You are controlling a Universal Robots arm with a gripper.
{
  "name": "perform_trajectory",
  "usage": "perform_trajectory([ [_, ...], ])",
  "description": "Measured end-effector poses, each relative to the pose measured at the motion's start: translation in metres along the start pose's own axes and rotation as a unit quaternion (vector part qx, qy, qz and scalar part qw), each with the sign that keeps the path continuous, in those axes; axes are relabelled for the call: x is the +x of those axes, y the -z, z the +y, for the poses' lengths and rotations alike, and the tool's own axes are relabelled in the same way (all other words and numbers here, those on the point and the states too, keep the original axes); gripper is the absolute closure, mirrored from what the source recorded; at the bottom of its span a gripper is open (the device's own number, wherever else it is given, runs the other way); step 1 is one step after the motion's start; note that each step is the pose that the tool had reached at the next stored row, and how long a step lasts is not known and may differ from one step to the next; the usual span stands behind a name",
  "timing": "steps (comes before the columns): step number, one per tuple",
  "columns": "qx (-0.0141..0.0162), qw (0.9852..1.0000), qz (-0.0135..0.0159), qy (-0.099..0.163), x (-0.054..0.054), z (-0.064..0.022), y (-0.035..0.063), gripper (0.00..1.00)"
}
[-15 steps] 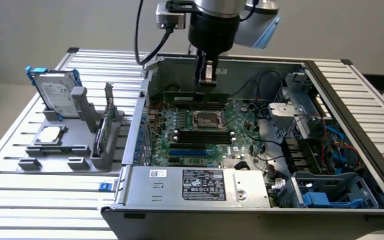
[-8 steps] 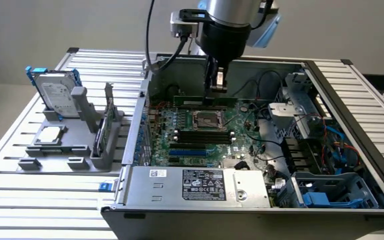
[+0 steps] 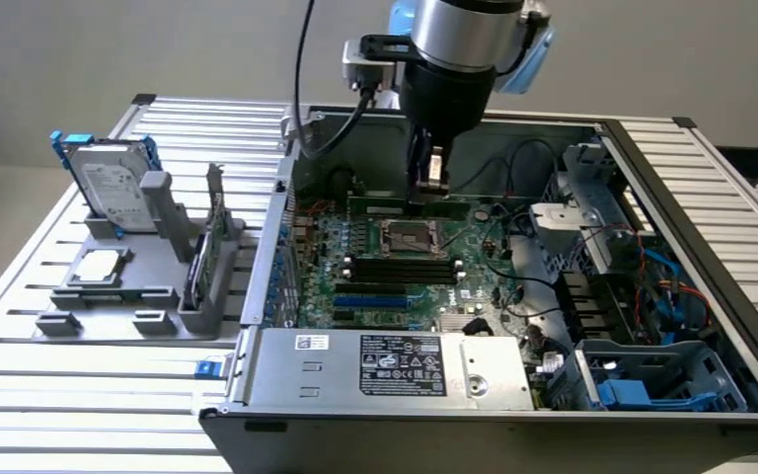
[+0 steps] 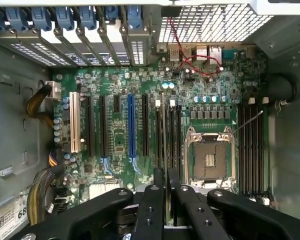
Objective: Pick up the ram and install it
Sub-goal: 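Pick up the ram and move it above insertion slot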
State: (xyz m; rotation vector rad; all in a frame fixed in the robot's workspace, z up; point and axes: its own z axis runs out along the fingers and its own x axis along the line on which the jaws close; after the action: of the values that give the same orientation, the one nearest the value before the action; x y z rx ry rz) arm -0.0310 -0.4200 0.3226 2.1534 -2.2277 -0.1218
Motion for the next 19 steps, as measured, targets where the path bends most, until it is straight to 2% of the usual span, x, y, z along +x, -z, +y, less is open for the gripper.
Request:
perform_trajectory([
  [6,0.0000,1.0000,-0.0009,0.000,-0.010,-0.0013,-0.0111,0.85],
  [19,0.0002,1.0000,-0.0024,-0.007,-0.018,-0.0099,-0.0266,0.85],
])
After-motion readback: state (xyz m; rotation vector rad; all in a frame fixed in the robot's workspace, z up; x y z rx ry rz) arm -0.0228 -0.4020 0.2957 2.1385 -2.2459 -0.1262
